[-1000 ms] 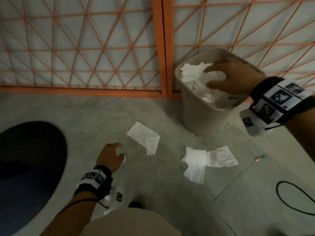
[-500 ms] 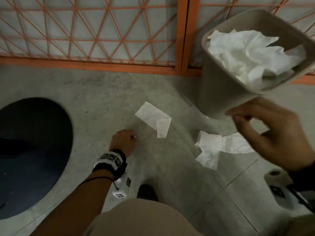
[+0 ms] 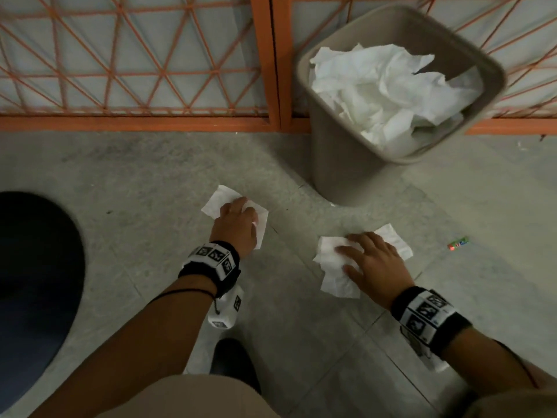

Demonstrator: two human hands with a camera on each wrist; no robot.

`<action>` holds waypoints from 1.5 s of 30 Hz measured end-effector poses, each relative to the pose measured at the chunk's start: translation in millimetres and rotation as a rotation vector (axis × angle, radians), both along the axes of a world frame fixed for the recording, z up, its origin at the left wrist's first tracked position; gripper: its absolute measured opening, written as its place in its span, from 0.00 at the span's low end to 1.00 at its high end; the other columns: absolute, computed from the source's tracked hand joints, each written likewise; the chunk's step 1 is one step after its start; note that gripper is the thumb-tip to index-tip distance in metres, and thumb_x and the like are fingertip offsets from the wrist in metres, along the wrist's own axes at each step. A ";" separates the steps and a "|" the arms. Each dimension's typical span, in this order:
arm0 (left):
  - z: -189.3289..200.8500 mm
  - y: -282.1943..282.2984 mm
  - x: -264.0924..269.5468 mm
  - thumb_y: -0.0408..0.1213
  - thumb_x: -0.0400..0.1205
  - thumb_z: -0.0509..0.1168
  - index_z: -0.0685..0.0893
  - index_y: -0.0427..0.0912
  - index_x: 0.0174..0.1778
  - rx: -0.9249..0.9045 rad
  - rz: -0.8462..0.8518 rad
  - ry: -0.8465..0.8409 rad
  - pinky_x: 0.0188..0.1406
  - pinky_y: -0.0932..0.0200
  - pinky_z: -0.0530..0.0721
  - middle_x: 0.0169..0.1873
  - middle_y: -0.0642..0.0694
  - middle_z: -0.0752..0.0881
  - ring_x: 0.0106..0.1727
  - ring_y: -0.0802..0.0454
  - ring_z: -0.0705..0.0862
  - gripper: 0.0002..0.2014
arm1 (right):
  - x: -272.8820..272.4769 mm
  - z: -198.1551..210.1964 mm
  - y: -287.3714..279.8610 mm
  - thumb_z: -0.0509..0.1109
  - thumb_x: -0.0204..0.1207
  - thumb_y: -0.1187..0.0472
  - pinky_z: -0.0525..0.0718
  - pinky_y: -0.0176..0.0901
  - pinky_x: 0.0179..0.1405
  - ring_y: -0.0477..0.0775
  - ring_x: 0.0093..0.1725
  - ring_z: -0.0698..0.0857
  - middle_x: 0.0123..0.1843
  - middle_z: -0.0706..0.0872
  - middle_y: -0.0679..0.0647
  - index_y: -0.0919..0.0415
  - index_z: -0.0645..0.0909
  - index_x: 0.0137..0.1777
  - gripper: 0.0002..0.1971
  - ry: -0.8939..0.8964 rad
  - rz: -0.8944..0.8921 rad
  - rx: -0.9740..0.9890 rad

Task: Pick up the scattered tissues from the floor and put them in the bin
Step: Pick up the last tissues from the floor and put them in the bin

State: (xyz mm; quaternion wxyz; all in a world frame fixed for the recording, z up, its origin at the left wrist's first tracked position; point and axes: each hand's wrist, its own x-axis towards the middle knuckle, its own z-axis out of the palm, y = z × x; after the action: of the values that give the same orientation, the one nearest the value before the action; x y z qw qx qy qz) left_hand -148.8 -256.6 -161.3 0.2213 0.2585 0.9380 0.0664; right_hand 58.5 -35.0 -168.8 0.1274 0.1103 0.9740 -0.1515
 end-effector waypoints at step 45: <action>262.8 234.1 -20.5 0.30 0.73 0.70 0.91 0.50 0.44 0.453 -0.288 0.141 0.37 0.76 0.75 0.39 0.52 0.88 0.44 0.55 0.86 0.10 | 8.2 268.9 137.6 0.61 0.68 0.63 0.82 0.58 0.60 0.59 0.55 0.87 0.56 0.87 0.37 0.44 0.82 0.55 0.18 0.578 -0.270 -0.419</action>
State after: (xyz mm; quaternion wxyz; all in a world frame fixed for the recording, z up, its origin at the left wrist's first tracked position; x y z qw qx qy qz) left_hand -169.2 -22.5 101.4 0.0993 0.4359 0.8659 0.2245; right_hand 66.7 102.7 100.1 -0.1536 0.1617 0.8944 -0.3877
